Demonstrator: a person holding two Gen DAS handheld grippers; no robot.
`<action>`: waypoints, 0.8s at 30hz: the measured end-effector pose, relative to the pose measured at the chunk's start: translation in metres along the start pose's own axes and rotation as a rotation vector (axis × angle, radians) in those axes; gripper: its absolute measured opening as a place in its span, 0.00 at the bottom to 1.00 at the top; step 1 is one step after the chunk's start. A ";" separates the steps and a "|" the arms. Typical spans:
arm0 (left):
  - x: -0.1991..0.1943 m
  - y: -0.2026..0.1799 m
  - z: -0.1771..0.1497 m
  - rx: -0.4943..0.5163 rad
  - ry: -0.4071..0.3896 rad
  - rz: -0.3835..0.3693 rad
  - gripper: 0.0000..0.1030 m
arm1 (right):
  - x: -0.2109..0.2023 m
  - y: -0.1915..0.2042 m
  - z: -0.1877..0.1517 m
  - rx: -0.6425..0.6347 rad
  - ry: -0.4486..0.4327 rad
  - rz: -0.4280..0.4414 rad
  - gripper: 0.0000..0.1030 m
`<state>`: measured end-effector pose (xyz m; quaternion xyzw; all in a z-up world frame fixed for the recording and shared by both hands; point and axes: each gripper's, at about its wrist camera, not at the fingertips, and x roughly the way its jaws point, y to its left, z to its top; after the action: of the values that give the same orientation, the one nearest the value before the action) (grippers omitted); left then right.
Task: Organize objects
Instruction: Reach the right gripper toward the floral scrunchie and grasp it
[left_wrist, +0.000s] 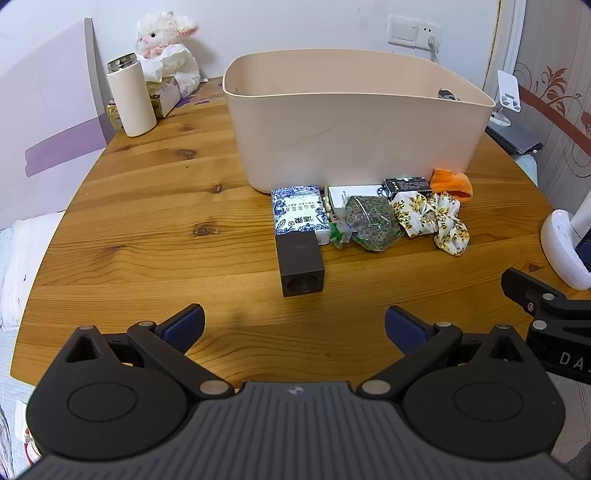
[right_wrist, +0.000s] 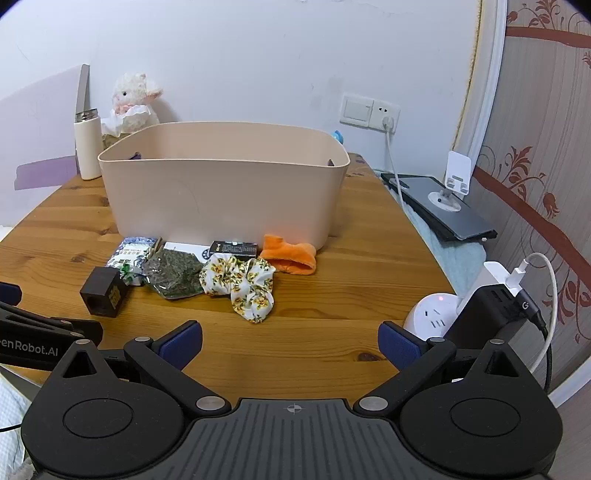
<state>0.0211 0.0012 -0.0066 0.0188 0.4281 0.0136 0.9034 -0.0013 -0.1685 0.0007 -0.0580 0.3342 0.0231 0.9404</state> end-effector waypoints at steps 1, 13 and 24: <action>0.001 0.000 0.000 0.000 0.001 0.001 1.00 | 0.001 0.000 0.000 0.000 0.001 0.001 1.00; 0.011 -0.001 0.007 0.000 0.012 0.016 1.00 | 0.013 -0.004 0.005 0.009 0.018 0.001 1.00; 0.029 0.000 0.013 -0.014 0.049 0.017 1.00 | 0.033 -0.006 0.009 0.014 0.048 0.012 1.00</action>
<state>0.0499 0.0026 -0.0206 0.0158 0.4498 0.0247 0.8927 0.0305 -0.1736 -0.0124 -0.0502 0.3570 0.0248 0.9324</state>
